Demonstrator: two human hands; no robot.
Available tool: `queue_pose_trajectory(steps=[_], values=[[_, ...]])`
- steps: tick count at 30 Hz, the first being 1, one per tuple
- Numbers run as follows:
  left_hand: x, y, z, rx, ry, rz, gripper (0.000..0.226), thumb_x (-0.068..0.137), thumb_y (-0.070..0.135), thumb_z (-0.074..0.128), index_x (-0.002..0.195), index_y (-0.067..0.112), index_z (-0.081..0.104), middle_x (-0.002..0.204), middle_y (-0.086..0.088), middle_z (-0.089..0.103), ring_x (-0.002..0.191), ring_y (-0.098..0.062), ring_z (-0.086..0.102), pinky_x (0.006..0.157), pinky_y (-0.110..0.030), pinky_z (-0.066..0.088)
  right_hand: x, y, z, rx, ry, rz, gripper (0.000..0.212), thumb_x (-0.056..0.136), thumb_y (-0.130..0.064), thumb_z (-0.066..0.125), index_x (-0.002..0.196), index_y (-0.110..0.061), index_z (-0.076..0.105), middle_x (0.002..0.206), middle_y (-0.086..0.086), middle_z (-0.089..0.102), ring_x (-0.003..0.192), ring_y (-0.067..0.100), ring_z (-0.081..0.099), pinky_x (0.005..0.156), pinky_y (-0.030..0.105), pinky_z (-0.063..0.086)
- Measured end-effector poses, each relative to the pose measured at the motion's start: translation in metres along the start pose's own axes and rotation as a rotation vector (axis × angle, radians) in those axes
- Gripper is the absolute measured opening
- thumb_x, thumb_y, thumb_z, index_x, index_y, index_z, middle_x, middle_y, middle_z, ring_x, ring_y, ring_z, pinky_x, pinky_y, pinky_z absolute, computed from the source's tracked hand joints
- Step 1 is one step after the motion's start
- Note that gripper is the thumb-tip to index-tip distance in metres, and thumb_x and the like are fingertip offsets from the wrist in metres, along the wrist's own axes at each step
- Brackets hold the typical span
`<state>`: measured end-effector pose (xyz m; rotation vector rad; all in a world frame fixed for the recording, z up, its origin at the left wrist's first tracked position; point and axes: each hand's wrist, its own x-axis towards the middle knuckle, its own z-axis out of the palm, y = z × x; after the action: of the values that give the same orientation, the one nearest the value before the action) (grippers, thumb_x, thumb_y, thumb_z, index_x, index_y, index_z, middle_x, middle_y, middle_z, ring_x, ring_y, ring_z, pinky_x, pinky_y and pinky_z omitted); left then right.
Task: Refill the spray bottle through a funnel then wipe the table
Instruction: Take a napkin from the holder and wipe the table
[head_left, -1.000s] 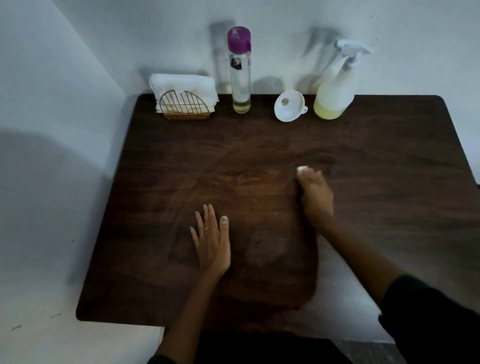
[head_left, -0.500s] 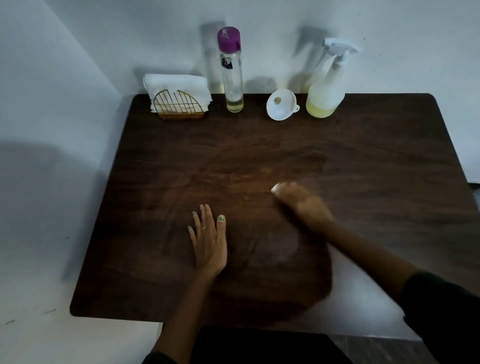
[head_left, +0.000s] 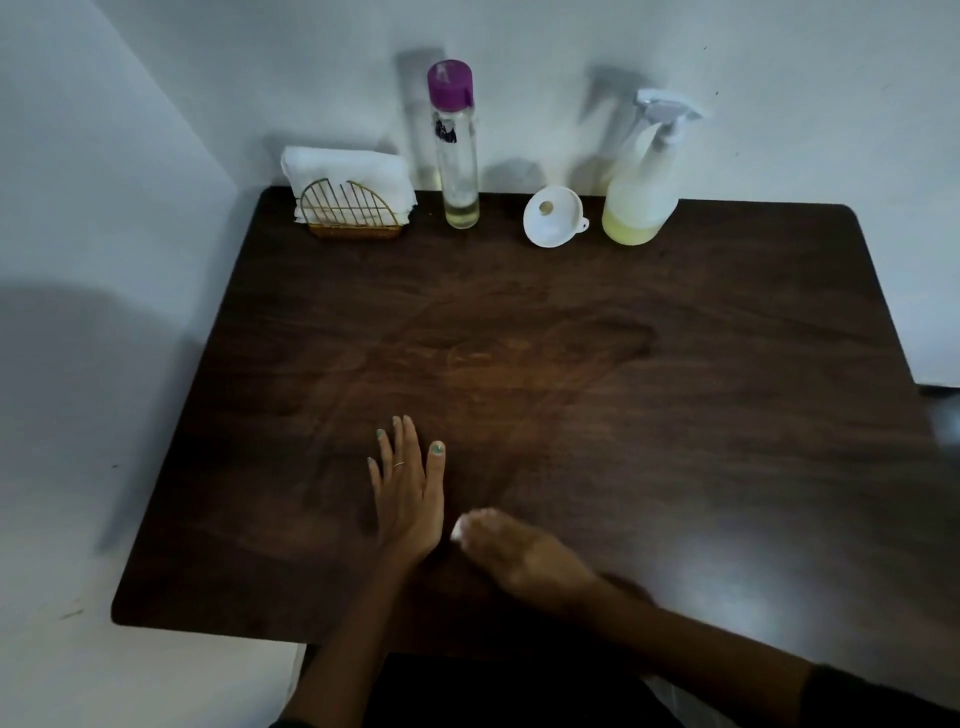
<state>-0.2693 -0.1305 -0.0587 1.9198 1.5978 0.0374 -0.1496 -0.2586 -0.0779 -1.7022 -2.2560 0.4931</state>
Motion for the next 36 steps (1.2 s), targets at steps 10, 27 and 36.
queue_pose_trajectory(steps=[10, 27, 36], values=[[-0.004, 0.002, -0.003, -0.022, -0.018, 0.013, 0.059, 0.1, 0.041, 0.013, 0.151, 0.015, -0.003, 0.16, -0.001, -0.006, 0.145, -0.015, -0.015, 0.117, -0.038, -0.01, -0.002, 0.168, -0.102, -0.034, 0.258, 0.461, 0.051, 0.082, 0.001, 0.035, 0.13, -0.001, 0.052, 0.137, 0.017, 0.05, 0.125, 0.035, 0.048, 0.113, 0.022, 0.011], [-0.002, 0.0, 0.001, 0.008, -0.01, 0.008, 0.058, 0.101, 0.04, 0.014, 0.15, 0.016, -0.003, 0.159, 0.001, -0.008, 0.145, -0.014, -0.016, 0.117, -0.037, -0.012, -0.03, 0.022, 0.0, -0.019, 0.069, -0.149, 0.034, 0.102, -0.015, 0.029, 0.123, -0.006, 0.055, 0.128, 0.008, 0.059, 0.131, 0.018, 0.042, 0.113, 0.028, 0.024], [-0.002, 0.001, 0.001, 0.005, -0.012, 0.001, 0.058, 0.1, 0.041, 0.011, 0.15, 0.015, -0.003, 0.16, 0.0, -0.006, 0.145, -0.015, -0.015, 0.118, -0.039, -0.01, -0.039, 0.168, -0.087, -0.015, 0.476, 0.93, 0.057, 0.076, 0.021, 0.043, 0.128, 0.0, 0.054, 0.138, 0.016, 0.048, 0.13, 0.034, 0.043, 0.111, 0.037, 0.025]])
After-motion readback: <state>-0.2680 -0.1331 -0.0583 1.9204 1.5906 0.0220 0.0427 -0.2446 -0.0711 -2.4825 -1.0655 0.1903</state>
